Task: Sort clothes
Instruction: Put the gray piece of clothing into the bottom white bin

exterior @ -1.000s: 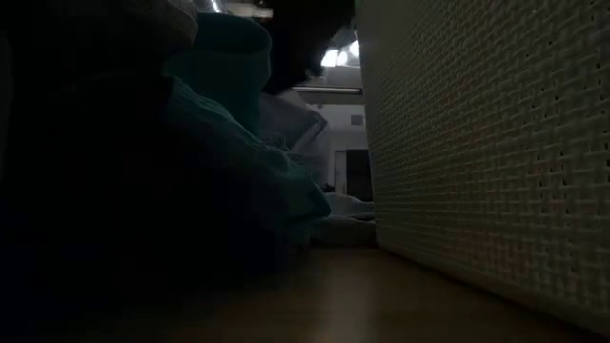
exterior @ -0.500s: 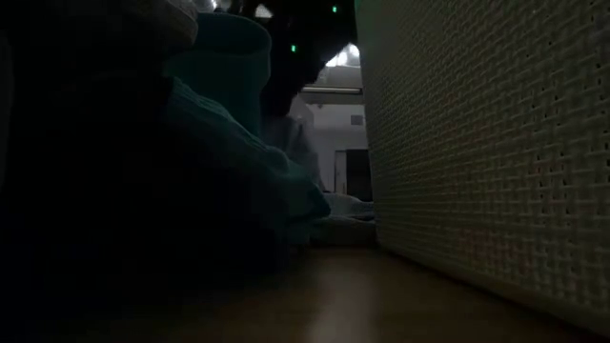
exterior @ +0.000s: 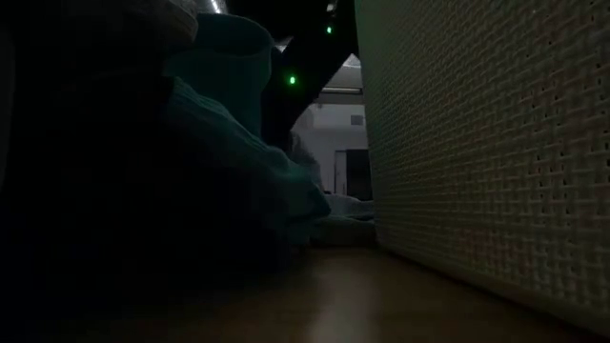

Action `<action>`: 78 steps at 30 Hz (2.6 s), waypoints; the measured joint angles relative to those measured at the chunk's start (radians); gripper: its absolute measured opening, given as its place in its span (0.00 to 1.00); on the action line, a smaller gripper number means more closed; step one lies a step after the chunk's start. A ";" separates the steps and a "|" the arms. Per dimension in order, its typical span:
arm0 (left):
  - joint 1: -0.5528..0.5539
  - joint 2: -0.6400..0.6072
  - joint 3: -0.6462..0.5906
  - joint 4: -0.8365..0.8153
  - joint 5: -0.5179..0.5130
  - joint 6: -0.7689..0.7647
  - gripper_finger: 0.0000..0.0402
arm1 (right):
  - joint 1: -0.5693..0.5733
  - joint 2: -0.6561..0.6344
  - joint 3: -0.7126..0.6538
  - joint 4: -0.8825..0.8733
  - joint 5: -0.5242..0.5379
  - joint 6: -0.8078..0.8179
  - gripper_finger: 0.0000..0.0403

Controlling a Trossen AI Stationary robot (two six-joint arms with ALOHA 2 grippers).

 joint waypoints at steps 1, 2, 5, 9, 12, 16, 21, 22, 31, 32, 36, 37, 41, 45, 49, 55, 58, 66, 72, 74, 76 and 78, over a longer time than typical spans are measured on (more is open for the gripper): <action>0.000 0.000 0.000 0.000 -0.001 0.000 0.37 | 0.004 -0.012 0.000 -0.001 0.011 -0.006 0.04; 0.000 0.000 0.000 -0.001 -0.003 0.001 0.37 | 0.008 -0.023 0.000 0.000 0.028 -0.008 0.05; 0.000 0.000 0.000 -0.002 -0.020 0.044 0.37 | 0.018 -0.064 0.000 -0.002 0.096 -0.012 0.11; 0.000 0.000 0.000 -0.001 -0.055 0.051 0.37 | 0.042 -0.131 0.000 -0.011 0.160 -0.039 0.08; 0.000 0.000 0.000 -0.001 -0.058 0.050 0.37 | 0.066 -0.189 0.000 -0.016 0.185 -0.066 0.03; 0.000 0.000 0.000 -0.001 -0.058 0.056 0.37 | 0.095 -0.277 0.000 -0.047 0.225 -0.079 0.05; 0.000 -0.001 0.000 0.009 -0.058 0.076 0.37 | 0.130 -0.385 0.000 -0.097 0.296 -0.080 0.09; 0.000 -0.001 0.000 0.012 -0.058 0.076 0.37 | 0.135 -0.406 0.000 -0.105 0.300 -0.080 0.09; 0.000 -0.001 0.001 0.034 -0.059 0.076 0.37 | 0.153 -0.552 0.000 -0.168 0.358 -0.075 0.06; 0.000 -0.001 0.001 0.041 -0.060 0.078 0.37 | 0.153 -0.567 0.000 -0.169 0.369 -0.076 0.07; 0.000 0.001 0.000 0.040 -0.060 0.101 0.37 | 0.152 -0.629 0.000 -0.165 0.415 -0.091 0.07; 0.000 0.001 0.000 0.041 -0.060 0.101 0.37 | 0.152 -0.646 0.000 -0.163 0.433 -0.105 0.06; 0.000 0.000 0.000 0.051 -0.060 0.101 0.37 | 0.152 -0.703 0.000 -0.164 0.509 -0.133 0.06; 0.000 0.000 0.000 0.067 -0.059 0.123 0.37 | 0.149 -0.766 0.000 -0.157 0.548 -0.136 0.07; 0.000 0.000 0.000 0.081 -0.059 0.128 0.37 | 0.149 -0.822 0.000 -0.126 0.557 -0.159 0.07; 0.000 0.000 0.000 0.079 -0.058 0.128 0.37 | 0.149 -0.895 0.000 -0.038 0.560 -0.203 0.07; 0.000 0.000 0.000 0.079 -0.059 0.128 0.37 | 0.149 -0.920 0.000 0.015 0.559 -0.212 0.07; 0.000 0.000 0.000 0.078 -0.059 0.128 0.37 | 0.150 -0.971 0.033 0.139 0.531 -0.256 0.07; 0.000 0.000 0.000 0.077 -0.059 0.128 0.37 | 0.222 -0.968 0.170 0.070 0.532 -0.248 0.07; 0.000 0.000 0.000 0.077 -0.059 0.128 0.37 | 0.265 -0.960 0.218 0.072 0.535 -0.254 0.07; 0.000 0.000 0.000 0.077 -0.059 0.128 0.37 | 0.326 -0.948 0.267 0.070 0.540 -0.261 0.07; 0.000 0.000 0.000 0.077 -0.059 0.128 0.37 | 0.387 -0.936 0.313 0.070 0.541 -0.259 0.07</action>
